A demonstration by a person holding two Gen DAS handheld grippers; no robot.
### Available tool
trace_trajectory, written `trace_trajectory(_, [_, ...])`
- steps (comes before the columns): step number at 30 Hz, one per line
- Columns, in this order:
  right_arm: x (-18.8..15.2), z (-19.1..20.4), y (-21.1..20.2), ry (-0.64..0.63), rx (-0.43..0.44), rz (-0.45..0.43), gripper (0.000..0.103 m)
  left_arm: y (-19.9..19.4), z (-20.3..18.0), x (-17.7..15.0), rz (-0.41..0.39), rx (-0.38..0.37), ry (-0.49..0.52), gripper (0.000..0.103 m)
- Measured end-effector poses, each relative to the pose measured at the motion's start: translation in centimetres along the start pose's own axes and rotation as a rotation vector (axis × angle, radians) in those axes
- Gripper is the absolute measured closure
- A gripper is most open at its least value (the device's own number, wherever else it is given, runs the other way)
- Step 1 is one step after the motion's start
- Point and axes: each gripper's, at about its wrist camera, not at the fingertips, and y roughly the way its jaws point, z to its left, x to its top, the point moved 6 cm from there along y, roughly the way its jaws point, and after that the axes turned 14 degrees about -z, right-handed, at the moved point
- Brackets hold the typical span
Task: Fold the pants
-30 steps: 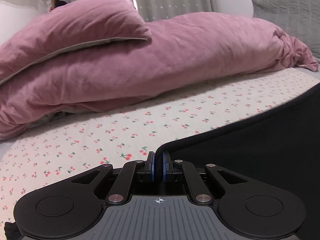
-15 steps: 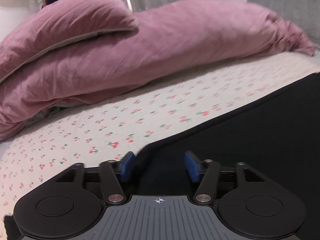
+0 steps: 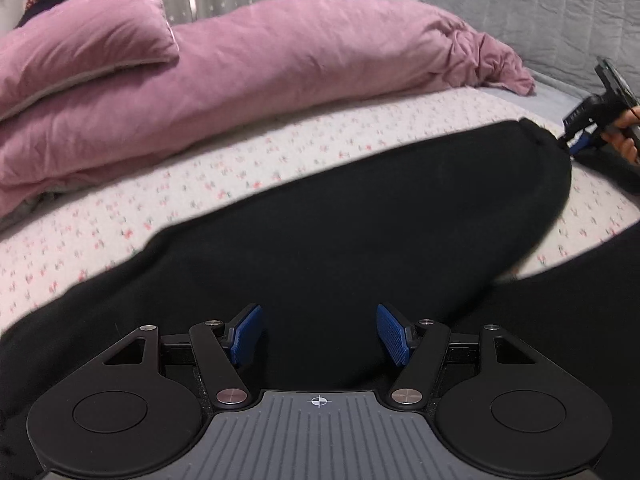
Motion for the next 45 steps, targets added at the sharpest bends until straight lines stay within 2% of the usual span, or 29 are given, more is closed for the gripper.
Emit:
trace_trajectory(1, [0.0,0.2,-0.2,-0.012,-0.004,-0.013,0.082,0.0,0.1,-0.3,0.006,0.001,-0.008,0.039])
trace_trajectory(4, [0.9,1.0,-1.9,-0.091,-0.017,-0.067,0.089,0.1,0.4,-0.8,0.010,-0.010,-0.044,0.038])
trace_trajectory(6, [1.2,0.5,-2.8,-0.168,-0.108,-0.077,0.089,0.3,0.8,-1.3,0.029,-0.049,-0.094,0.031])
trace_trajectory(8, [0.4,-0.1,-2.1,-0.227,-0.178,-0.022,0.091,0.3,1.1,-1.6,0.031,-0.082,-0.128,0.030])
trace_trajectory(9, [-0.3,-0.2,-1.4,-0.261,-0.203,0.002,0.089,0.3,1.2,-1.7,0.029,-0.095,-0.129,0.029])
trace_trajectory(12, [-0.7,1.2,-1.1,-0.367,-0.262,-0.032,0.084,0.1,1.0,-1.9,0.023,-0.109,-0.116,0.026])
trace_trajectory(15, [-0.1,2.7,-2.5,-0.414,-0.310,-0.075,0.066,-0.8,0.9,-1.5,0.029,-0.096,-0.098,0.025])
trace_trajectory(16, [0.1,3.4,-3.3,-0.424,-0.306,-0.105,0.064,-1.4,1.1,-1.4,0.026,-0.097,-0.095,0.025])
trace_trajectory(18, [0.0,5.0,-4.8,-0.448,-0.263,-0.146,0.058,-2.8,2.0,-0.9,-0.001,-0.086,-0.079,0.025])
trace_trajectory(21, [-0.8,7.8,-6.2,-0.449,-0.178,-0.173,0.056,-4.3,4.7,-0.2,-0.029,-0.012,-0.050,0.025])
trace_trajectory(25, [-2.6,12.2,-6.6,-0.385,-0.004,-0.146,0.053,-4.1,10.1,0.6,-0.038,0.091,-0.047,0.025])
trace_trajectory(27, [-3.7,14.8,-6.3,-0.343,0.075,-0.127,0.053,-2.9,13.0,0.7,-0.011,0.128,-0.064,0.025])
trace_trajectory(30, [-5.4,18.5,-5.4,-0.319,0.154,-0.094,0.053,-0.4,16.9,-0.1,0.077,0.164,-0.140,0.025])
trace_trajectory(31, [-6.2,19.6,-5.2,-0.334,0.167,-0.083,0.053,0.2,18.3,-0.6,0.098,0.198,-0.153,0.025])
trace_trajectory(34, [-8.0,22.0,-4.7,-0.430,0.164,-0.064,0.053,0.4,22.6,-2.0,0.164,0.390,-0.164,0.023])
trace_trajectory(36, [-8.4,22.8,-4.6,-0.492,0.162,-0.070,0.052,-0.8,24.6,-1.9,0.115,0.358,-0.283,0.026])
trace_trajectory(38, [-8.2,23.3,-4.7,-0.521,0.186,-0.084,0.049,-2.1,25.1,-1.4,0.069,0.307,-0.343,0.025])
trace_trajectory(40, [-7.8,24.0,-4.7,-0.529,0.237,-0.094,0.036,-3.1,25.1,-0.7,0.025,0.250,-0.336,0.023])
trace_trajectory(42, [-7.4,25.1,-4.7,-0.543,0.304,-0.104,0.032,-3.7,24.7,-0.1,0.007,0.193,-0.304,0.020])
trace_trajectory(44, [-7.2,26.8,-5.2,-0.572,0.375,-0.116,0.028,-3.6,24.7,0.4,0.008,0.172,-0.256,0.019])
trace_trajectory(45, [-7.0,27.8,-5.4,-0.593,0.414,-0.126,0.023,-3.3,24.8,0.6,0.020,0.167,-0.235,0.019])
